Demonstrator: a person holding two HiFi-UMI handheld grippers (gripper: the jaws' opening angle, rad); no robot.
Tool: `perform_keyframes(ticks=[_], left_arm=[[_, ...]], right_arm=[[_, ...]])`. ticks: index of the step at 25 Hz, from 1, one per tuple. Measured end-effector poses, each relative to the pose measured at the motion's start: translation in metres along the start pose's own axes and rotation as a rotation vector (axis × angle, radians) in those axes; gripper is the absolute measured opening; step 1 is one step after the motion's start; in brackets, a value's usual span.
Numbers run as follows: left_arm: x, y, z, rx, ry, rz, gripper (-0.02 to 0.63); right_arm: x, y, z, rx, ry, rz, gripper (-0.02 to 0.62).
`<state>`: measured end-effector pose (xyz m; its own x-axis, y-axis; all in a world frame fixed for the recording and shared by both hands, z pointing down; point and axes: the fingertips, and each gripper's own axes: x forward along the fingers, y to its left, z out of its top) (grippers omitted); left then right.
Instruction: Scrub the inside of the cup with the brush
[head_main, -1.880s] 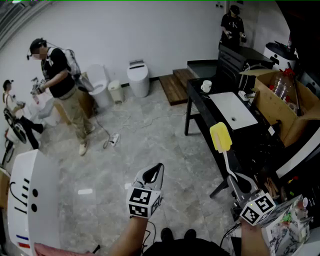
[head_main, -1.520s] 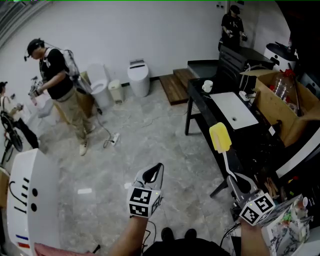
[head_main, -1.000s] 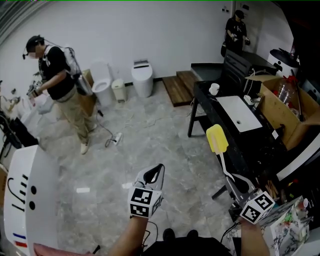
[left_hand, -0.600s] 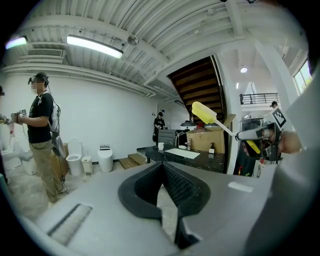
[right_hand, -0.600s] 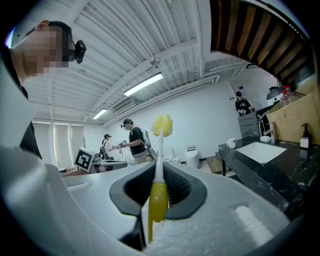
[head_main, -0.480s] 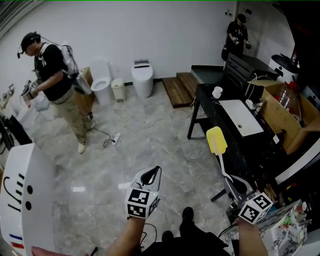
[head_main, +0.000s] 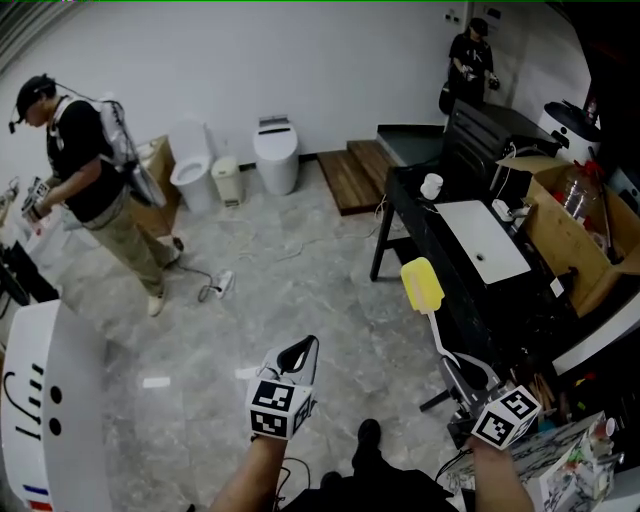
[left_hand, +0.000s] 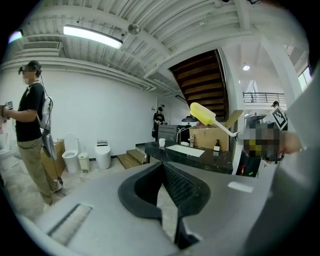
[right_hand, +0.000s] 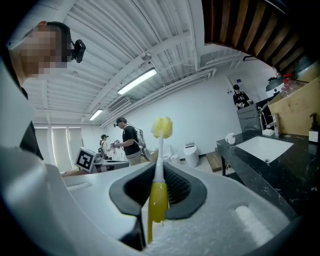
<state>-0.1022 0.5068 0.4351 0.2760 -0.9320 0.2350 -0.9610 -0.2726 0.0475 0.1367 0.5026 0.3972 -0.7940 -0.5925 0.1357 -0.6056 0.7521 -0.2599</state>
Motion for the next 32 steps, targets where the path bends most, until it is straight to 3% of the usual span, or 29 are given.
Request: perform_keyframes(ticks=[17,32], left_arm=[[0.179,-0.019,0.072,0.112,0.041,-0.044,0.020],[0.250,-0.017,0.093,0.099,0.012,-0.081,0.020]], right_arm=[[0.052,-0.168,0.057,0.095,-0.079,-0.008,0.043],[0.079,-0.211,0.065,0.108,-0.048,0.009,0.043]])
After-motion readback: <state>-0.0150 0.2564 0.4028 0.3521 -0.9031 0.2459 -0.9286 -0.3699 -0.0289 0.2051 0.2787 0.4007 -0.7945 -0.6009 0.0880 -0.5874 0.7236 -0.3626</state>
